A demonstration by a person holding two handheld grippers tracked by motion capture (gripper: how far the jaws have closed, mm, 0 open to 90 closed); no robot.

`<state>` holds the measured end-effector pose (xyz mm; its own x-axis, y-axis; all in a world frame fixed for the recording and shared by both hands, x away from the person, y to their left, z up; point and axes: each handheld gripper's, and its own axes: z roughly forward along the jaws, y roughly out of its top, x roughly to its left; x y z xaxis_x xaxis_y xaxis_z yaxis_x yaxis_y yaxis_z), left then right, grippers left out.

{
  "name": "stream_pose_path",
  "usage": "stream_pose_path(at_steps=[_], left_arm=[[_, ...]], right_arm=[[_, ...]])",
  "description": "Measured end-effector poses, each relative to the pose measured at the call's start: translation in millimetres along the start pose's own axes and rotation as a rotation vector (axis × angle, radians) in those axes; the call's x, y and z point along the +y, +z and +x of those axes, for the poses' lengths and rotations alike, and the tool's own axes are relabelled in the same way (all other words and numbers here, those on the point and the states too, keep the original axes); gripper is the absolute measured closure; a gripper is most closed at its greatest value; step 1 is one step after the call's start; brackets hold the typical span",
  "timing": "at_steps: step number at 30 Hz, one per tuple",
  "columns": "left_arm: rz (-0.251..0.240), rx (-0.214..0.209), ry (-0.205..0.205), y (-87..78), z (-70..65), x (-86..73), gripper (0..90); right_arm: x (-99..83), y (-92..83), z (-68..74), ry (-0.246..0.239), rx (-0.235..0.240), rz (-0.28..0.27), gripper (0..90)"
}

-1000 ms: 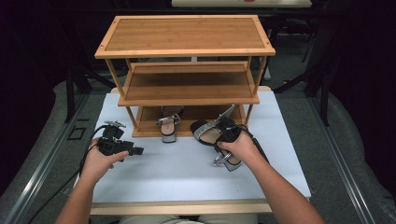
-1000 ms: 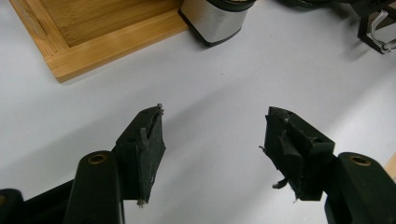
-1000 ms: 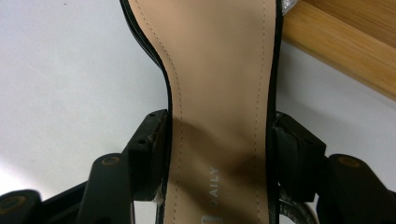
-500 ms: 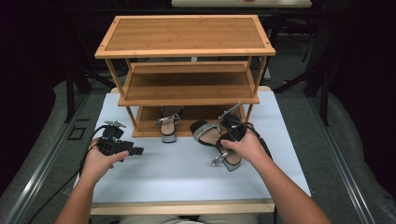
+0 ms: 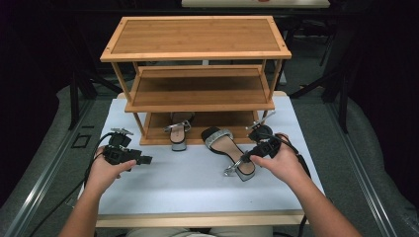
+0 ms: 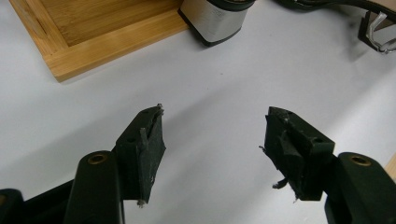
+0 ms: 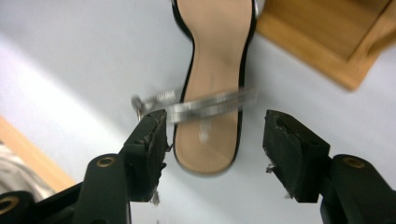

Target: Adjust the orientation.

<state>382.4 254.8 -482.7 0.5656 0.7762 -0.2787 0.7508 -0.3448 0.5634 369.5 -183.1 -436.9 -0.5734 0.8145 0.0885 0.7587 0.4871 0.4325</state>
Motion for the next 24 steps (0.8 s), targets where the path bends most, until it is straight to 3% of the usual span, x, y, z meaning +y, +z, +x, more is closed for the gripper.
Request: stream_pose_path(at_steps=[5, 8, 11, 13, 14, 18, 21, 24], left_arm=[[0.008, 0.0, 0.008, 1.0, 0.1, 0.1, 37.1], [0.006, -0.001, 0.004, 2.2, -0.8, 0.0, 37.1], [0.01, -0.001, 0.005, 2.7, 0.2, -0.2, 37.1], [0.008, -0.001, -0.003, 3.8, 1.0, -0.7, 37.1], [0.012, 0.0, -0.001, 3.9, 1.7, -0.9, 37.1], [0.011, 0.001, -0.003, 3.7, 2.9, -1.3, 37.1], [0.012, 0.0, -0.002, 4.3, 2.7, -1.1, 37.1], [0.016, 0.0, 0.004, 5.6, 2.1, -1.0, 37.1]], right_arm=[[-23.2, 7.4, -6.5, 0.02, 0.031, 0.022, 38.9], [-36.1, 26.1, -8.1, 0.033, 0.044, 0.047, 35.4], [-39.8, 35.7, -8.4, 0.037, 0.057, 0.042, 33.8], [-41.3, 44.3, -7.3, 0.018, 0.038, 0.057, 32.9], [-42.5, 52.8, -7.5, 0.03, 0.057, 0.063, 33.7], [-43.3, 60.2, -6.4, 0.043, 0.06, 0.062, 38.3], [-42.0, 59.7, 1.9, 0.058, 0.028, 0.065, 39.8], [-38.7, 60.7, 15.0, 0.042, -0.006, 0.074, 39.8]])
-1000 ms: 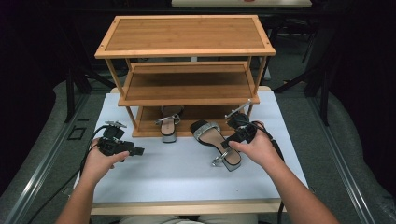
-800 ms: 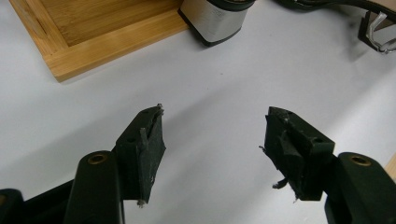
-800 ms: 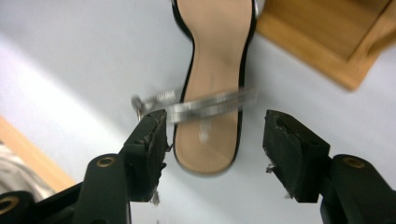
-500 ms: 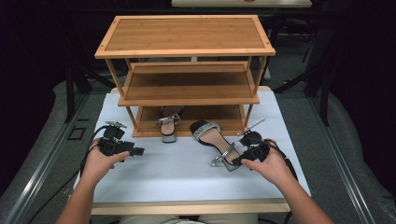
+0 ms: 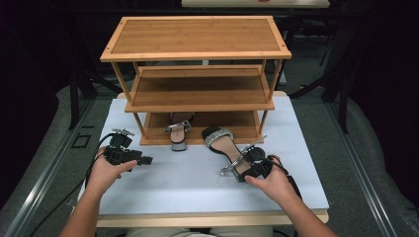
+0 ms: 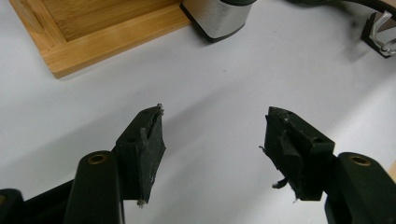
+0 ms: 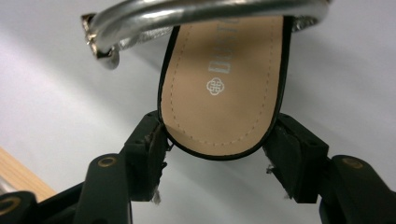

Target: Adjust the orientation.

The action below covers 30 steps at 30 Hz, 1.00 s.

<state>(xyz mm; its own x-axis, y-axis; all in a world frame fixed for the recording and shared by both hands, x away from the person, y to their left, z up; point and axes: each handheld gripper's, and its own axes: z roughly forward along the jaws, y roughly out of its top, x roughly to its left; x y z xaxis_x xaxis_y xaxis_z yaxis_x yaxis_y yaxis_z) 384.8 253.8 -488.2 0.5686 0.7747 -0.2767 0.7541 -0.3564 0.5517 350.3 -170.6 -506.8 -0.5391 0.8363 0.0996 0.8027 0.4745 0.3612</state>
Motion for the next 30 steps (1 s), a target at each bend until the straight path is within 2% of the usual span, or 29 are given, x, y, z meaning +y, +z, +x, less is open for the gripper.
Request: stream_pose_path(at_steps=[1, 6, 7, 8, 10, 12, 13, 17, 19, 21, 24, 30], left_arm=[[0.001, -0.001, -0.001, 0.3, -0.2, 0.0, 37.1], [-0.002, -0.003, -0.005, 0.5, -0.2, -0.1, 37.1], [-0.003, -0.003, -0.006, 0.4, 0.0, -0.3, 37.1], [-0.003, -0.003, -0.007, 0.3, 0.1, -0.4, 37.1], [-0.003, -0.004, -0.006, 0.0, 0.4, -0.4, 37.1], [-0.002, -0.004, -0.005, -0.3, 0.7, -0.5, 37.1], [-0.002, -0.005, -0.005, -0.3, 0.8, -0.5, 37.1], [-0.004, -0.003, -0.007, 0.1, 0.7, -0.4, 37.1], [-0.002, -0.004, -0.007, 0.9, 0.4, -0.2, 37.1], [0.006, -0.003, 0.002, 1.4, 0.3, -0.2, 37.1], [0.001, -0.005, -0.008, 1.2, 0.4, -0.4, 37.1], [0.002, -0.004, -0.01, 1.2, 1.2, -0.7, 37.1]], right_arm=[[1.4, 0.1, 4.1, -0.003, 0.001, 0.006, 39.4], [9.4, 8.0, 21.0, -0.07, 0.03, -0.036, 32.7], [9.4, 8.0, 21.0, -0.07, 0.03, -0.036, 32.7], [10.7, 12.7, 22.1, -0.106, 0.074, -0.059, 30.0], [10.5, 14.6, 22.9, -0.119, 0.06, -0.07, 29.4], [9.9, 18.0, 21.0, -0.12, 0.08, -0.093, 28.1], [9.6, 19.2, 19.4, -0.124, 0.105, -0.097, 27.8], [8.1, 20.3, 19.5, -0.145, 0.09, -0.108, 27.6], [8.8, 21.8, 18.6, -0.155, 0.099, -0.11, 26.8], [10.4, 24.2, 17.7, -0.171, 0.103, -0.096, 25.9], [12.9, 26.2, 18.1, -0.206, 0.098, -0.081, 26.3], [15.9, 24.4, 21.2, -0.221, 0.079, -0.057, 27.8]])
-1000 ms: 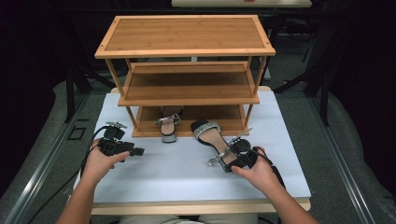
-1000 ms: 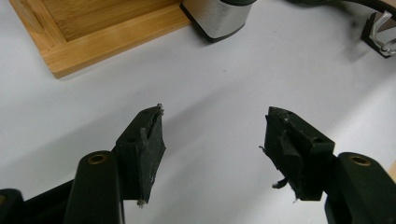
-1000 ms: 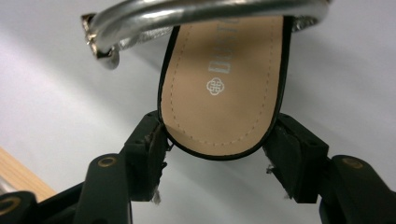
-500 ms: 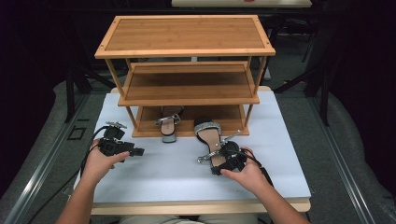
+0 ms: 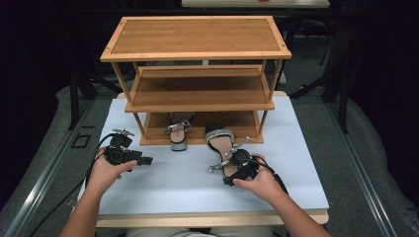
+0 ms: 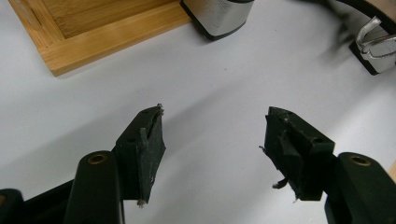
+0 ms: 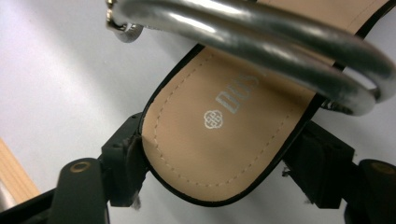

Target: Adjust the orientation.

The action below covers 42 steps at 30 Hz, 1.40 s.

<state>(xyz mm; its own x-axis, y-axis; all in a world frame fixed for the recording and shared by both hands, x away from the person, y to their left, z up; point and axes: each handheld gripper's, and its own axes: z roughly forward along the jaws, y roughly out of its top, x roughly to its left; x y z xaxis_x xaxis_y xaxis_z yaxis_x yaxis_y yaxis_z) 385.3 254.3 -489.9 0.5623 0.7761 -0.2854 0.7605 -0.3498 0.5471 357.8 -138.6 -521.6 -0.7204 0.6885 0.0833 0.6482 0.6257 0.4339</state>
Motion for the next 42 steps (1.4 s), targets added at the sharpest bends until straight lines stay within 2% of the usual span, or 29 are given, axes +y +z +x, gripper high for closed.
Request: stream_pose_path(at_steps=[2, 4, 7, 10, 14, 17, 18, 19, 22, 23, 25, 26, 27, 28, 29, 30, 32, 33, 34, 35, 36, 39, 40, 41, 42], left_arm=[[-0.002, 0.0, -0.001, 0.0, -0.4, 0.1, 37.1], [-0.003, -0.001, 0.0, -0.1, -0.5, 0.2, 37.1], [-0.002, -0.001, 0.001, 0.0, -0.5, 0.2, 37.1], [-0.002, 0.001, 0.001, 1.0, -0.7, 0.1, 37.1], [-0.007, -0.003, 0.003, 0.8, -1.1, 0.3, 37.2], [-0.012, -0.003, 0.004, 0.1, -1.1, 0.2, 37.3], [-0.014, -0.003, 0.005, 0.0, -0.9, 0.2, 37.6], [-0.014, -0.004, 0.005, -0.2, -0.6, 0.1, 37.6], [-0.014, -0.005, 0.004, 0.6, 0.0, -0.1, 37.8], [-0.013, -0.004, 0.001, 1.1, 0.1, -0.2, 37.8], [-0.011, -0.005, 0.004, 2.0, 0.3, 0.0, 37.9], [-0.01, -0.005, 0.004, 2.4, -0.1, 0.1, 38.1], [-0.011, -0.006, 0.005, 2.9, -0.4, 0.2, 38.1], [-0.015, -0.007, 0.005, 3.6, -0.9, 0.4, 38.1], [-0.014, -0.006, 0.009, 3.9, -1.2, 0.6, 38.2], [-0.017, -0.009, 0.005, 4.8, -1.7, 0.9, 38.4], [-0.014, -0.01, 0.008, 6.4, -2.0, 1.2, 38.5], [-0.013, -0.011, 0.006, 7.3, -2.2, 1.2, 38.5], [-0.011, -0.008, 0.009, 8.2, -2.0, 1.1, 38.5], [-0.005, -0.006, 0.01, 8.5, -2.2, 1.0, 38.4], [-0.006, -0.007, 0.009, 8.8, -2.4, 1.0, 38.5], [-0.01, -0.009, 0.013, 9.2, -3.0, 1.0, 38.5], [-0.01, -0.009, 0.015, 9.4, -3.3, 1.0, 38.4], [-0.012, -0.008, 0.017, 9.8, -3.6, 1.0, 38.5], [-0.014, -0.01, 0.021, 10.1, -3.6, 1.0, 38.4]], right_arm=[[2.8, -0.3, 2.2, 0.006, -0.009, 0.004, 27.9], [7.9, -4.5, 0.4, 0.037, 0.011, -0.01, 28.1], [12.0, -8.3, -2.8, 0.041, 0.003, -0.022, 28.5], [18.8, -8.9, -11.0, 0.066, 0.04, -0.043, 28.7], [32.3, -3.5, -16.1, 0.073, 0.02, -0.053, 28.9], [45.5, 2.7, -20.6, 0.099, 0.01, -0.054, 29.2], [52.3, 4.8, -22.5, 0.128, -0.011, -0.036, 29.4], [52.3, 4.8, -22.5, 0.128, -0.011, -0.036, 29.4], [59.9, 11.7, -28.4, 0.139, 0.028, -0.055, 29.3], [62.1, 15.1, -28.6, 0.136, 0.003, -0.07, 29.3], [66.6, 20.2, -30.7, 0.12, 0.013, -0.08, 29.3], [69.2, 21.4, -30.6, 0.131, -0.008, -0.069, 29.3], [71.6, 23.5, -33.1, 0.112, -0.016, -0.081, 29.3], [73.7, 24.1, -33.9, 0.131, -0.005, -0.076, 29.3], [75.9, 24.4, -35.7, 0.13, -0.019, -0.07, 29.3], [81.8, 19.7, -40.4, 0.124, 0.028, 0.022, 29.3], [83.7, 20.2, -40.8, 0.129, 0.026, 0.038, 29.2], [82.3, 30.7, -39.8, 0.116, 0.001, -0.095, 29.2], [83.5, 30.7, -38.7, 0.129, -0.003, -0.073, 29.1], [85.1, 28.7, -40.8, 0.099, -0.004, -0.033, 28.9], [83.5, 34.9, -39.3, 0.112, -0.015, -0.097, 28.7], [82.6, 38.8, -38.2, 0.109, -0.001, -0.056, 27.6], [81.7, 39.7, -37.5, 0.107, -0.01, -0.071, 27.6], [81.1, 38.1, -36.7, 0.127, -0.006, -0.062, 27.6], [80.4, 37.7, -38.0, 0.118, -0.008, -0.074, 27.5]])
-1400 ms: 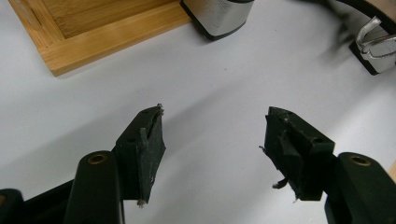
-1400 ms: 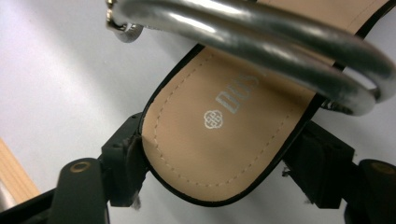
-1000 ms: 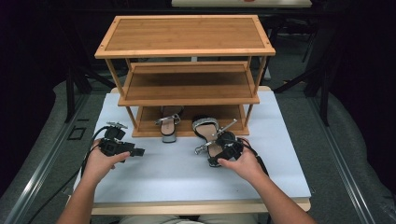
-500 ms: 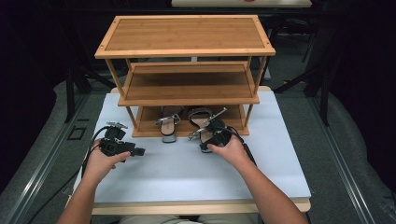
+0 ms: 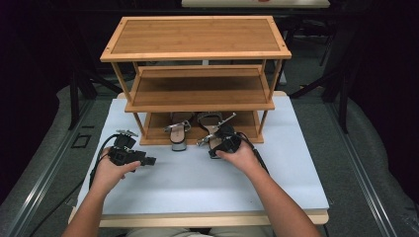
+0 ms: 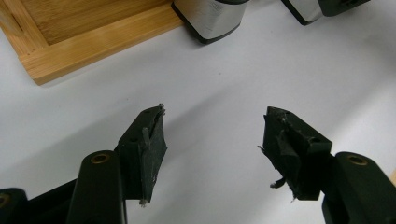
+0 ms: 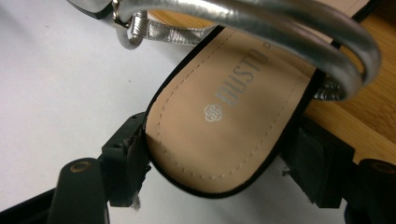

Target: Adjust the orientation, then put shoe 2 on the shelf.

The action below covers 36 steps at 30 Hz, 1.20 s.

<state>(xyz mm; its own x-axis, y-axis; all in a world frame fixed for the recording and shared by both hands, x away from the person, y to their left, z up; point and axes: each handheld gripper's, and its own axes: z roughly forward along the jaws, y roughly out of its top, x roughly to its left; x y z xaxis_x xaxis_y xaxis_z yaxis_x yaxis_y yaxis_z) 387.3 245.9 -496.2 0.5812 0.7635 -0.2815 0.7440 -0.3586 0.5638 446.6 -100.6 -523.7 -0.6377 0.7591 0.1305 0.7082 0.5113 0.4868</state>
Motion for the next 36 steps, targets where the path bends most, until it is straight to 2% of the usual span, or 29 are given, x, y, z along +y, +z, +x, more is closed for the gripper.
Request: stream_pose_path(at_steps=[1, 4, 7, 8, 9, 11, 14, 16, 20, 21, 23, 24, 26, 30, 31, 32, 33, 36], left_arm=[[-0.005, -0.003, 0.001, 0.6, 0.0, 0.1, 38.4], [-0.013, -0.014, 0.014, 4.4, -0.4, 0.6, 38.5], [-0.029, -0.001, 0.029, 10.5, -2.5, 1.7, 40.1], [-0.035, 0.002, 0.034, 12.6, -3.5, 2.3, 40.8], [-0.037, 0.007, 0.04, 14.4, -4.0, 3.3, 41.3], [-0.045, 0.013, 0.044, 18.3, -4.3, 5.3, 43.7], [-0.039, 0.017, 0.042, 26.5, -3.7, 9.2, 49.0], [-0.026, 0.012, 0.055, 33.4, -3.5, 12.7, 53.8], [-0.021, 0.027, 0.064, 45.6, -4.9, 19.4, 55.4], [-0.025, 0.025, 0.062, 47.9, -5.1, 20.9, 55.5], [-0.025, 0.03, 0.075, 51.1, -5.0, 24.0, 55.9], [-0.026, 0.034, 0.078, 52.8, -5.2, 25.6, 56.6], [-0.033, 0.042, 0.09, 56.6, -4.7, 29.0, 57.9], [-0.038, 0.04, 0.092, 65.3, -6.6, 35.1, 60.9], [-0.042, 0.043, 0.095, 67.4, -7.4, 36.3, 61.4], [-0.042, 0.04, 0.099, 69.3, -7.7, 37.5, 61.8], [-0.041, 0.04, 0.104, 71.4, -7.8, 38.9, 62.2], [-0.053, 0.051, 0.103, 77.5, -10.1, 43.0, 63.0]], right_arm=[[-0.7, -2.3, 0.4, 0.019, 0.005, 0.01, 27.4], [-5.7, -9.9, 1.0, 0.023, 0.037, -0.008, 27.4], [-11.7, -18.6, 4.7, 0.003, 0.026, -0.017, 27.4], [-13.4, -19.9, 4.8, -0.023, 0.01, -0.033, 27.5], [-15.1, -21.1, 6.1, -0.028, -0.002, -0.03, 27.8], [-17.7, -19.6, 6.4, -0.05, -0.024, -0.026, 33.2], [-19.0, -12.0, 6.2, -0.063, -0.045, -0.011, 46.0], [-17.2, -11.8, 6.5, -0.053, -0.035, -0.016, 46.5], [-12.7, -17.2, 5.9, -0.007, 0.032, -0.05, 48.1], [-11.3, -18.1, 4.8, -0.013, 0.035, -0.069, 48.2], [-8.9, -20.9, 5.3, -0.003, 0.033, -0.073, 48.8], [-7.7, -20.9, 4.4, -0.02, 0.024, -0.09, 49.0], [-5.3, -21.1, 3.6, -0.009, 0.014, -0.094, 49.2], [-0.9, -15.3, 0.5, 0.026, 0.049, -0.096, 50.0], [0.3, -12.8, 0.0, 0.021, 0.056, -0.103, 50.2], [1.7, -12.0, 0.3, 0.028, 0.055, -0.088, 50.5], [2.9, -9.8, 0.5, 0.031, 0.058, -0.106, 50.7], [7.2, -6.6, -0.3, 0.033, 0.067, -0.111, 51.5]])
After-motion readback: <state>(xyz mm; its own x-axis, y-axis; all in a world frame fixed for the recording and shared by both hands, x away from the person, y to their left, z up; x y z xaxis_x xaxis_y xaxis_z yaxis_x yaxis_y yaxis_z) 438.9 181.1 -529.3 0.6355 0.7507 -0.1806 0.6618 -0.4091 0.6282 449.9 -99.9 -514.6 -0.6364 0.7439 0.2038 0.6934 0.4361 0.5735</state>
